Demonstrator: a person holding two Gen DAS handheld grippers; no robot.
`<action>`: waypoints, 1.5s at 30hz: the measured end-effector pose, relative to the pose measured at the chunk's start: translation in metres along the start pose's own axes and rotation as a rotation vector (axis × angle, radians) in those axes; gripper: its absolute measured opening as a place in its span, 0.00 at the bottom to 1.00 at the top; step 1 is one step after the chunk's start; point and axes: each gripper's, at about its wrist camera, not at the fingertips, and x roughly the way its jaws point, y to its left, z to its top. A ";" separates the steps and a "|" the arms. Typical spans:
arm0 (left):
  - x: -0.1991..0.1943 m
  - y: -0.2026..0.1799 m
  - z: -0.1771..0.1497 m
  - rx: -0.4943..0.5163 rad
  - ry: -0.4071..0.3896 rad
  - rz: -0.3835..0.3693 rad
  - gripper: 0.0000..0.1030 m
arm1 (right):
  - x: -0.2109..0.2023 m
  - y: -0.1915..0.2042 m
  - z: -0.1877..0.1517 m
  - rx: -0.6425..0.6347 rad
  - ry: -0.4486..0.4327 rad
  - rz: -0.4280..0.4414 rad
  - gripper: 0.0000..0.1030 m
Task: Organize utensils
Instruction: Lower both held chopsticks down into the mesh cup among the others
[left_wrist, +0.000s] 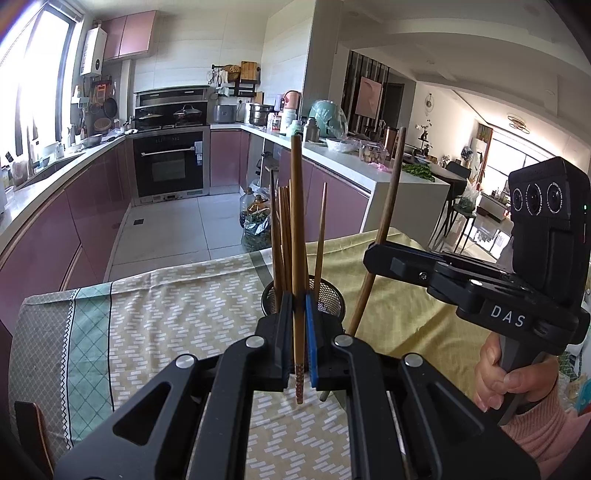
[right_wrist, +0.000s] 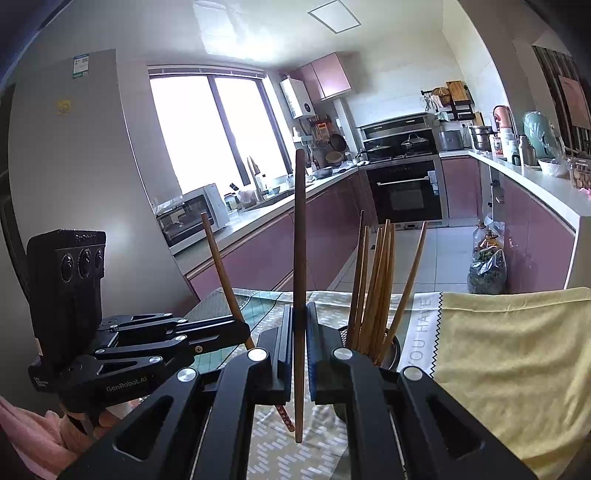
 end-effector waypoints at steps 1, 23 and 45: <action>0.000 -0.001 0.001 0.001 -0.001 0.000 0.07 | 0.000 0.000 0.000 0.000 -0.001 0.001 0.05; 0.000 -0.008 0.019 0.023 -0.025 0.004 0.07 | -0.004 -0.004 0.012 -0.012 -0.021 -0.003 0.05; -0.009 -0.012 0.036 0.030 -0.077 0.002 0.07 | -0.006 -0.005 0.024 -0.030 -0.053 -0.001 0.05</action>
